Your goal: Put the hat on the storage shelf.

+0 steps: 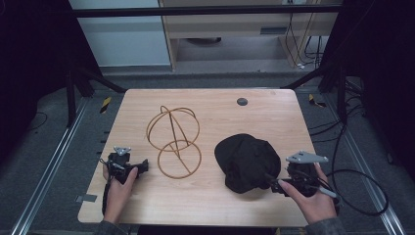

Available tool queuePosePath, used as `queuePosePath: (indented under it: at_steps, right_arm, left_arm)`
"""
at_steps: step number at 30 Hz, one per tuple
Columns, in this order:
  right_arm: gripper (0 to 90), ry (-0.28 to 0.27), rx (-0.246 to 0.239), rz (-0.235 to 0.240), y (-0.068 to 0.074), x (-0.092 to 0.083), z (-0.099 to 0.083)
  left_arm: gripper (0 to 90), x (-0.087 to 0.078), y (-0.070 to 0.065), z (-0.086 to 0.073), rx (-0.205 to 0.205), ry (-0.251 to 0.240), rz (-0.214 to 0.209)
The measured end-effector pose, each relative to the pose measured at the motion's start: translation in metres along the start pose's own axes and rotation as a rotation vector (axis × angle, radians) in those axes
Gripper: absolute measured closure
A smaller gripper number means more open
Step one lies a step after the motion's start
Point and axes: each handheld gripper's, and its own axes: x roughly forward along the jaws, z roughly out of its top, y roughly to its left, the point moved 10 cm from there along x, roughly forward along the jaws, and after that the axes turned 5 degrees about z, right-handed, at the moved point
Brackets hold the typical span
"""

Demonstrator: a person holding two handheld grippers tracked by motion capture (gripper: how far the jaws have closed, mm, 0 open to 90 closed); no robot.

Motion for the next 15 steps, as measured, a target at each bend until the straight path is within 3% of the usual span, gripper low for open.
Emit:
queuePosePath:
  at_steps: [2,3,5,7,15]
  right_arm:
    - [7.2,0.011,-0.022,0.010,0.005,0.005,0.011]
    - [7.7,0.041,-0.039,0.022,0.010,0.014,0.018]
    - [8.2,0.060,-0.047,0.027,0.011,0.019,0.020]
    - [8.3,0.076,-0.030,0.032,0.012,0.029,0.029]
    - [7.0,0.097,-0.034,0.022,0.014,0.041,0.045]
  left_arm:
    - [0.0,0.000,0.000,0.000,0.001,0.000,0.000]
    - [0.0,0.000,0.000,0.000,0.002,0.001,0.000]
    - [0.0,0.000,0.000,0.000,0.001,0.001,-0.001]
    - [0.0,0.000,0.000,0.000,0.001,0.001,-0.001]
    - [0.0,0.000,-0.001,0.000,0.002,0.000,-0.001]
